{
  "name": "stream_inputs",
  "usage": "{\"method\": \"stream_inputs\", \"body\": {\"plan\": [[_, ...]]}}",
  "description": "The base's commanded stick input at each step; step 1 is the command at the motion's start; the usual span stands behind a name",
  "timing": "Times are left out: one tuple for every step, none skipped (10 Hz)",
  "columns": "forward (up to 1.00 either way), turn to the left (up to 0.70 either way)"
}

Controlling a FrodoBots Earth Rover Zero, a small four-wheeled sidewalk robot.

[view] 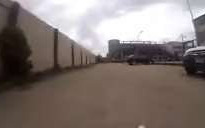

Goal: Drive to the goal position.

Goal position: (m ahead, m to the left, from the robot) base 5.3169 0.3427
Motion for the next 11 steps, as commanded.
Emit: {"method": "stream_inputs", "body": {"plan": [[1.00,0.00],[1.00,0.00],[1.00,0.00],[1.00,0.00],[1.00,0.00],[1.00,0.00],[1.00,0.00],[1.00,0.00],[1.00,0.00],[1.00,0.27],[1.00,0.21]]}}
